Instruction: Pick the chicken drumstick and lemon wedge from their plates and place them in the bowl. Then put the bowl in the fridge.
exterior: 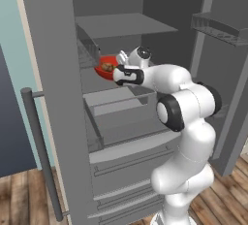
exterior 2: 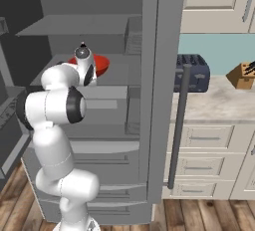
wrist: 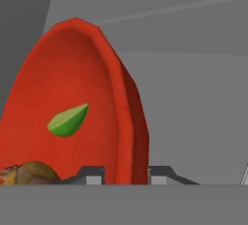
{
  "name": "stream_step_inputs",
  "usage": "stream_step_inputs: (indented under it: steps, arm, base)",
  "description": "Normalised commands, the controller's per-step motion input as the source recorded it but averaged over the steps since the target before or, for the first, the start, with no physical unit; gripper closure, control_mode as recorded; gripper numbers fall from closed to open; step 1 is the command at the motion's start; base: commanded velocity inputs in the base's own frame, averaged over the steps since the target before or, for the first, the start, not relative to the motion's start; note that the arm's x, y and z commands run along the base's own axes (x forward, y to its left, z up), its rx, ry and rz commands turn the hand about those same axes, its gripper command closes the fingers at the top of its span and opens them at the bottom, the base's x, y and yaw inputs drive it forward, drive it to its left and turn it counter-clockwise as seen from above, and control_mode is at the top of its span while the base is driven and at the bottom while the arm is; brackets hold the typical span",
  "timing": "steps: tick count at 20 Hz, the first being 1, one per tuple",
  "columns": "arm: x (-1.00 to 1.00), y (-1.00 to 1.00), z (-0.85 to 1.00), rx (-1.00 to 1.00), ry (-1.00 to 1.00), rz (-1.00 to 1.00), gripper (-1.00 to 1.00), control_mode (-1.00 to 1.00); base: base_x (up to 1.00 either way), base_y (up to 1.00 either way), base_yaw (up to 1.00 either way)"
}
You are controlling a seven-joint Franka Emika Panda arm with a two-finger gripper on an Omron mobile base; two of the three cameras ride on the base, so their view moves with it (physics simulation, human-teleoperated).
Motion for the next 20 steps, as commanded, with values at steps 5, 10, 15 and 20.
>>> stream_step_inputs:
  steps: [5,10,15,20]
  arm:
    - [0.12,0.07,0.00,-0.04,-0.05,0.02,1.00,-1.00]
    - [0.04,0.06,0.00,-0.05,-0.03,0.00,1.00,-1.00]
    - [0.01,0.00,0.03,-0.05,-0.05,0.00,-1.00,-1.00]
    - [0.00,0.02,0.14,-0.04,-0.07,0.00,-1.00,-1.00]
  base:
    - [0.00,0.00,0.00]
    - [0.00,0.00,0.00]
    - [0.00,0.00,0.00]
    - [0.00,0.00,0.00]
